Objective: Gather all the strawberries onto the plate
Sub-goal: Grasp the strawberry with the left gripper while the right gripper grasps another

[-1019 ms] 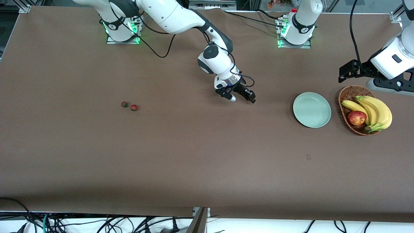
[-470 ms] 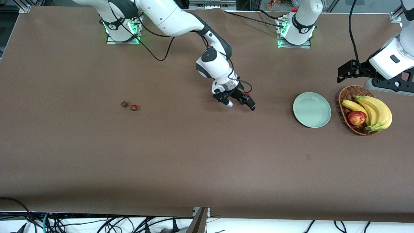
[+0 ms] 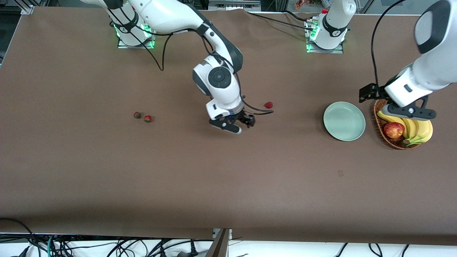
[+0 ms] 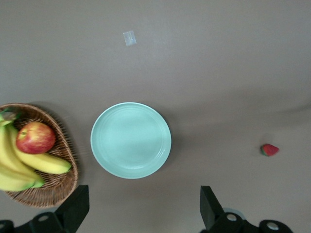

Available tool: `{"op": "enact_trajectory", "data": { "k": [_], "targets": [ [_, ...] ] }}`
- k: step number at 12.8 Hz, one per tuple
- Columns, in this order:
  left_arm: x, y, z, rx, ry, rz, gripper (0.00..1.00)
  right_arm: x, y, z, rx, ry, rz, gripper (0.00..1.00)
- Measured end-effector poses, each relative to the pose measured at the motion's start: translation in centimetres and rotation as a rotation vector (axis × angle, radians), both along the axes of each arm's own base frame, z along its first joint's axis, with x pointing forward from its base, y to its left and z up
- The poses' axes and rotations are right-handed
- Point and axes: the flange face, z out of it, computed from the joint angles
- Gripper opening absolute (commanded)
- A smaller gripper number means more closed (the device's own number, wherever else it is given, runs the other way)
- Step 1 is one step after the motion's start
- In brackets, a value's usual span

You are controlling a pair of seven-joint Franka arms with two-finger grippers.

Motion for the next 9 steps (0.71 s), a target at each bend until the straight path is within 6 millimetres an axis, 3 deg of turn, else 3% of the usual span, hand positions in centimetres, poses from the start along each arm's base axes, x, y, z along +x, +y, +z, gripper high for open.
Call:
{"op": "enact_trajectory", "data": {
  "k": [2,5,7,9],
  "targets": [
    [-0.7,-2.1,-4.4,0.001,-0.016,-0.01,1.0,2.8,-6.0,1.9,-0.119,0.045,0.122,0.86],
    [-3.5,-8.3,-10.9,-0.001,-0.063,0.007,1.0,5.5,-16.4,2.8,-0.206,0.091,0.275,0.86],
    [-6.1,-12.6,-14.2,-0.003,-0.075,0.025,1.0,5.7,-23.5,1.9,-0.234,0.141,0.343,0.86],
    [-8.1,-16.5,-15.9,-0.01,-0.078,0.037,1.0,5.0,-28.6,-0.3,-0.238,0.151,0.374,0.86]
  ]
}}
